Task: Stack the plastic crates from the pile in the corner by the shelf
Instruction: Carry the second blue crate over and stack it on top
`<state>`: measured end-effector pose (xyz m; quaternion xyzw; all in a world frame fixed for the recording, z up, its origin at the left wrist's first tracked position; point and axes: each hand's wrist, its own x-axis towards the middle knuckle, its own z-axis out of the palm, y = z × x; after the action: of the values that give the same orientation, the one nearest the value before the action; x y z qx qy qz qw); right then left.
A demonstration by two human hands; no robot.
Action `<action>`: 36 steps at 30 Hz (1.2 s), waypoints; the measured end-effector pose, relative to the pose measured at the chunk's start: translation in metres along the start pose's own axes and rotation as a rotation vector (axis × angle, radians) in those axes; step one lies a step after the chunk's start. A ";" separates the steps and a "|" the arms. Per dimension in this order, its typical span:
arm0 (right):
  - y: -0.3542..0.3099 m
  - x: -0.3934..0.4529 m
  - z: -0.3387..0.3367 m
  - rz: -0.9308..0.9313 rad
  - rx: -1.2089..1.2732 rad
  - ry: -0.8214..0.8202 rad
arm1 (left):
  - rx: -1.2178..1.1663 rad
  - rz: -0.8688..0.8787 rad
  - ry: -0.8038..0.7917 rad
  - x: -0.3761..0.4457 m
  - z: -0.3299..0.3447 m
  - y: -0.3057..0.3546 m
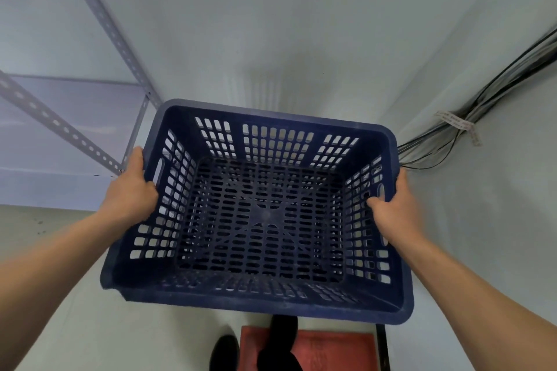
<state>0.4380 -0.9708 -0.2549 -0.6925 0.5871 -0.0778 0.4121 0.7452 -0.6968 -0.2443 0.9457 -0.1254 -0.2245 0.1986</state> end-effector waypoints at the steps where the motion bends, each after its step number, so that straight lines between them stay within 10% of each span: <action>1: 0.001 0.001 0.000 -0.004 -0.020 -0.005 | 0.002 -0.006 -0.004 -0.004 0.003 -0.003; 36: -0.006 -0.017 0.025 0.074 -0.377 0.146 | 0.276 0.035 0.164 -0.005 0.022 -0.006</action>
<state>0.4522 -0.9443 -0.2604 -0.7279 0.6446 -0.0015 0.2340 0.7313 -0.6964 -0.2628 0.9769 -0.1547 -0.1238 0.0802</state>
